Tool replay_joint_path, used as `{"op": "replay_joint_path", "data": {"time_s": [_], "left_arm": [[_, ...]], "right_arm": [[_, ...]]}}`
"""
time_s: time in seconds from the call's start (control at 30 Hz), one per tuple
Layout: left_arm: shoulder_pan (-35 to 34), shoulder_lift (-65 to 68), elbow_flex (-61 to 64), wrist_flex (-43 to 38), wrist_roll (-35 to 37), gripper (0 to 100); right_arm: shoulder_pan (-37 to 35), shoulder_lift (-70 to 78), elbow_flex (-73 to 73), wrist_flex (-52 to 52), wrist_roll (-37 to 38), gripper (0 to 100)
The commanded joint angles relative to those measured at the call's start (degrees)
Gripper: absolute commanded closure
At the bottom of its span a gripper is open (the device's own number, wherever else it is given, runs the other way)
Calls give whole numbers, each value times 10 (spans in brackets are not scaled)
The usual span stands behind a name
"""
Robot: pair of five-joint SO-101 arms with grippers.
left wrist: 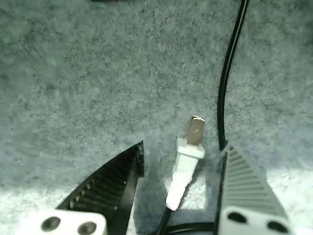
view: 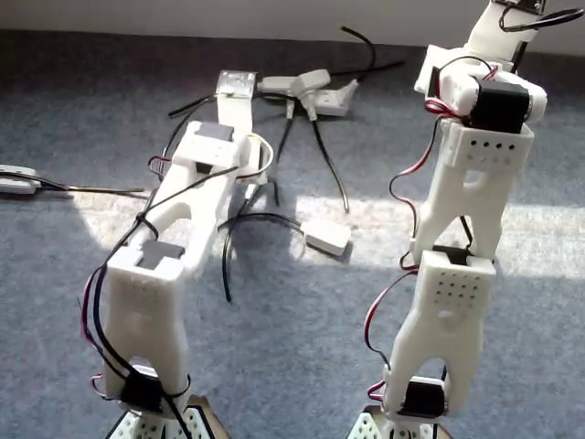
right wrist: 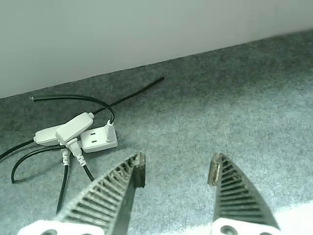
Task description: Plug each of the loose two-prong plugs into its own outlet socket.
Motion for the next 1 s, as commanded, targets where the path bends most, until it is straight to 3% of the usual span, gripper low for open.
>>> {"op": "replay_joint_path", "data": {"time_s": [0.0,0.23,0.33,0.57,0.67,0.97], "left_arm": [[-4,33,-109,69,-52,745],[-4,117,-268,177,-77,745],[-1,149,-339,229,-122,745],[0,231,-467,296,-129,745],[0,259,-508,329,-168,745],[8,301,-592,337,-177,791]], "right_arm": [[-14,-40,-1,-12,-4,786],[-15,-39,-1,-12,-4,786],[-15,-39,-2,-12,-4,786],[-15,-38,-2,-12,-5,786],[-15,-37,-2,-12,-6,786],[-15,-37,-2,-12,-6,786]]}}
